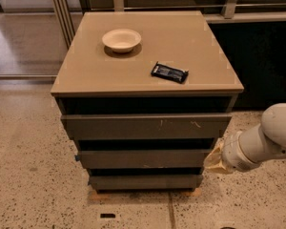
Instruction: Open middle drawer
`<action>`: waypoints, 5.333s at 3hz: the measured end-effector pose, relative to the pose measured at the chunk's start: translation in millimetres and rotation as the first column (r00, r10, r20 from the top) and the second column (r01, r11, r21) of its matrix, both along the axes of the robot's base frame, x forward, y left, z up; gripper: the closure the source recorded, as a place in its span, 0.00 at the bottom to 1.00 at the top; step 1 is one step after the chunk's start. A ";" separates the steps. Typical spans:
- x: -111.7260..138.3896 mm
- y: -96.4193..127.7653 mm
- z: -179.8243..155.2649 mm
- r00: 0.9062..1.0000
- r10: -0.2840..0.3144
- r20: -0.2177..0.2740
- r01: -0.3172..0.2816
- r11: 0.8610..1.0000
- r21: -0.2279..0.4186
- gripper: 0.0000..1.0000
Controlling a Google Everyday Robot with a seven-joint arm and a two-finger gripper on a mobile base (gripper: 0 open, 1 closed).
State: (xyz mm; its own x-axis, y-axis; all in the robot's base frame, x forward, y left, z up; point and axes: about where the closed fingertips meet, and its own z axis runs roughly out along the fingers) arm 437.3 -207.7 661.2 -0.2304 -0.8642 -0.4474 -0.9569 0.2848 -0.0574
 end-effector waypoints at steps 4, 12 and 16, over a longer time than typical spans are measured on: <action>36.4 7.6 -115.3 1.000 -0.011 0.002 0.011 0.992 0.123 1.00; 129.5 70.3 -229.2 0.987 0.140 0.084 -0.153 0.972 0.179 0.00; 98.3 70.0 -233.0 0.984 0.167 -0.067 -0.153 0.971 0.186 0.00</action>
Offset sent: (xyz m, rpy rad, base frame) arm 0.0350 0.0040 -0.0568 0.0861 -0.0265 -0.0086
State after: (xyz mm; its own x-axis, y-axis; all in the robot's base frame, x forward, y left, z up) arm 535.6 -137.7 428.3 -0.1377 -0.8000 -0.5840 -0.9902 0.1262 0.0606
